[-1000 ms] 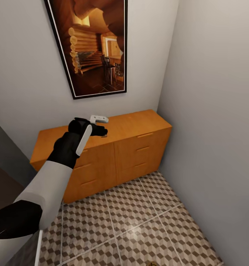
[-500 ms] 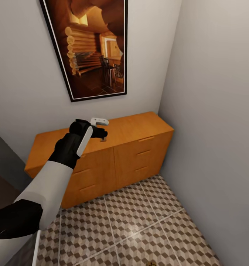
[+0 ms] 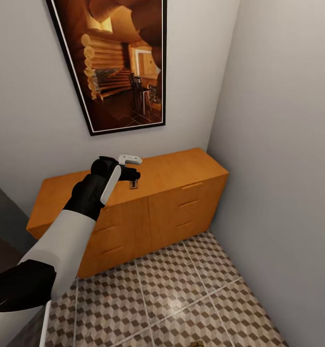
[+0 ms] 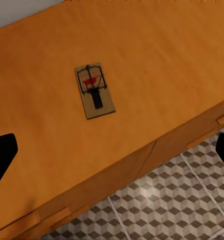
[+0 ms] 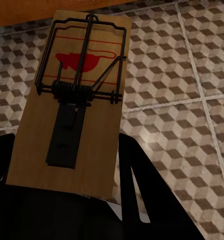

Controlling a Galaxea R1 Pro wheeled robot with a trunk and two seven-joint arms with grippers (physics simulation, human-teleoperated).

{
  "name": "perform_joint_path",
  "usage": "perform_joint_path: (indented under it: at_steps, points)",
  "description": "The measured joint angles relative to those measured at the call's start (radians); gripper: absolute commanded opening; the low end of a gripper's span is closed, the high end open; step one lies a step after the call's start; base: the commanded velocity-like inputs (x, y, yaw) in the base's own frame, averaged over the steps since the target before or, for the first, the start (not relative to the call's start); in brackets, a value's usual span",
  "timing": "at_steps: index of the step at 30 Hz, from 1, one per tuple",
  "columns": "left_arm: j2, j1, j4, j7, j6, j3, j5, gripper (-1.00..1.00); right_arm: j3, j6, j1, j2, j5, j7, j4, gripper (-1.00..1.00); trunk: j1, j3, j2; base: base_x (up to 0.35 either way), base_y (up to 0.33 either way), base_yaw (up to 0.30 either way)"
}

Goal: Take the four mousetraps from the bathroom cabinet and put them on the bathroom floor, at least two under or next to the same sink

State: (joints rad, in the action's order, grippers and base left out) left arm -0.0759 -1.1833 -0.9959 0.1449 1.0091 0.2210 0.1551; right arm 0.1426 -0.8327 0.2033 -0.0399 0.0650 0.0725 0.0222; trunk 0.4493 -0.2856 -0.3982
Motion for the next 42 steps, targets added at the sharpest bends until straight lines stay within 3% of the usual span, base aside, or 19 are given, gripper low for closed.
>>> perform_joint_path:
  at_steps: [28, 42]
  points:
    - [0.000, 0.000, 0.084, -0.004, -0.004, 0.000, 0.000, 1.00, 0.000, 0.001, 0.000, 0.000, 0.000, 0.000, 0.000, -1.00, 0.000, 0.000, 0.000, 0.009, 0.000, 0.000]
    - [-0.001, 0.000, 0.101, -0.005, -0.005, 0.000, 0.000, 1.00, 0.000, 0.001, 0.000, 0.000, 0.000, 0.000, 0.000, -1.00, 0.000, 0.000, 0.000, 0.150, 0.000, 0.000]
